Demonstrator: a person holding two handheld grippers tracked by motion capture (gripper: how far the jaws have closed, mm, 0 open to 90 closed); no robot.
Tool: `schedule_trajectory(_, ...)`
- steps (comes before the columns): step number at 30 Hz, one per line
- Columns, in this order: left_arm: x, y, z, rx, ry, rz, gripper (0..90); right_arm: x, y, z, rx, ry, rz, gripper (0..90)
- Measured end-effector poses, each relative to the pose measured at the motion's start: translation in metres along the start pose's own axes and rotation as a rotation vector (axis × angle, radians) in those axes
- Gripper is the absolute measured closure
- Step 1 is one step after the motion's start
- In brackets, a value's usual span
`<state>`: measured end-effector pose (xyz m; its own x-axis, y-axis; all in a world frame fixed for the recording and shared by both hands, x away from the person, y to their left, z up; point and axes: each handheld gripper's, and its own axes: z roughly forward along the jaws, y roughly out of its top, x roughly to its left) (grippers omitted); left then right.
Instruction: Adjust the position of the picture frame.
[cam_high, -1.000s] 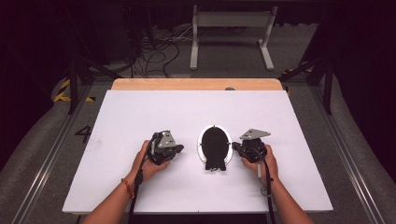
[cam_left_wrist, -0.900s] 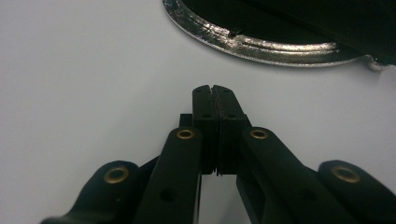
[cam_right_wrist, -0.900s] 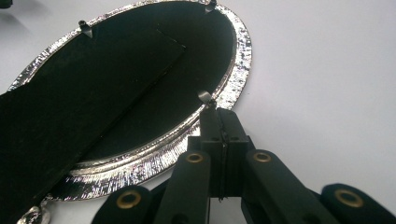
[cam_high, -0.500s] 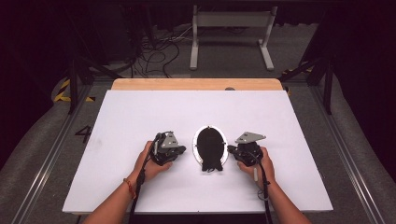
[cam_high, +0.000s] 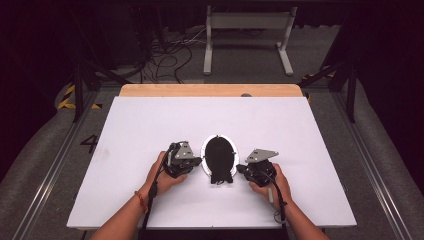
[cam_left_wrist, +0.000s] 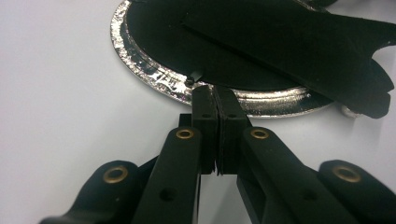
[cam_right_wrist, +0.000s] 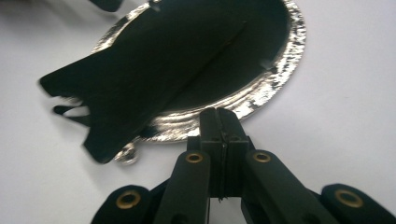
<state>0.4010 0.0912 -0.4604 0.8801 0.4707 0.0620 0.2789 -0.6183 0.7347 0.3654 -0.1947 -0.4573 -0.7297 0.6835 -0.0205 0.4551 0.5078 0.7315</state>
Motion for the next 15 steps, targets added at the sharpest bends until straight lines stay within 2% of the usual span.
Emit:
schedule_trajectory(7,-0.006,-0.001,0.002,0.022,-0.009,0.028,88.0,0.014,0.003,-0.002,-0.007,0.068,-0.040,90.0)
schedule_trajectory(10,-0.007,-0.002,0.001,0.024,-0.013,0.032,87.5,0.021,0.005,-0.002,-0.001,0.054,-0.076,90.0)
schedule_trajectory(15,-0.010,-0.002,-0.002,0.023,-0.030,0.040,87.6,0.018,0.003,-0.002,-0.007,0.075,-0.046,90.0)
